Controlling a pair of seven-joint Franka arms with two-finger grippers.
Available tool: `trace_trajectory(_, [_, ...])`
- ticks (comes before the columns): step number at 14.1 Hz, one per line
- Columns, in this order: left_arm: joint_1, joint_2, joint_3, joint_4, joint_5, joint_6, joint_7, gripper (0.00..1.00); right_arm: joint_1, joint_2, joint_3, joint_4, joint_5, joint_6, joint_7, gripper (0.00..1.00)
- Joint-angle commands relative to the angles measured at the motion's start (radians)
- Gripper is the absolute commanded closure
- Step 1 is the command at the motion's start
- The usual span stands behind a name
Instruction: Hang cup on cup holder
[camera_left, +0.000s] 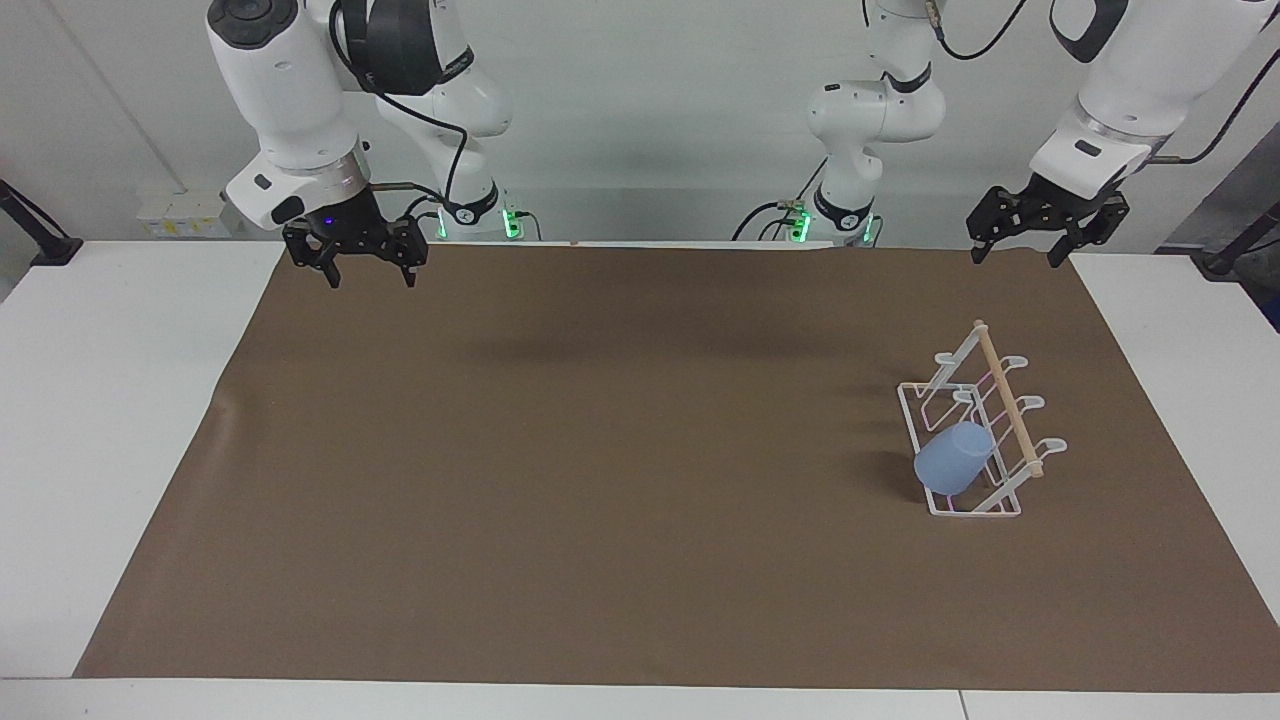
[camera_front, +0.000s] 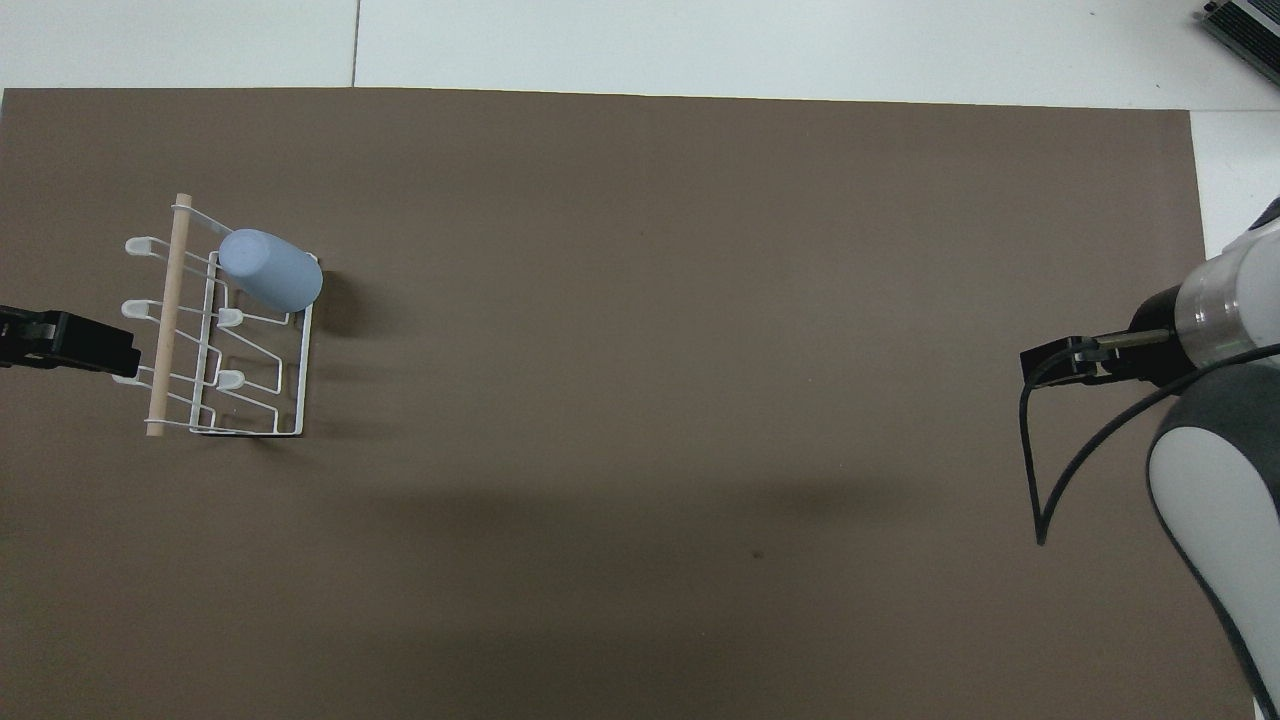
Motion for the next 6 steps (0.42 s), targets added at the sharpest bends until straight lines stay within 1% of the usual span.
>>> trace_trajectory(1, [0.001,-0.031,0.003,-0.04,-0.018,0.028,-0.011,0.0,-0.018,-0.018,0.006,-0.018,0.024,0.007,-0.026,0.0])
trace_trajectory(6, [0.001,-0.031,0.005,-0.04,-0.03,0.026,-0.011,0.0,-0.018,-0.018,0.006,-0.018,0.024,0.007,-0.026,0.0])
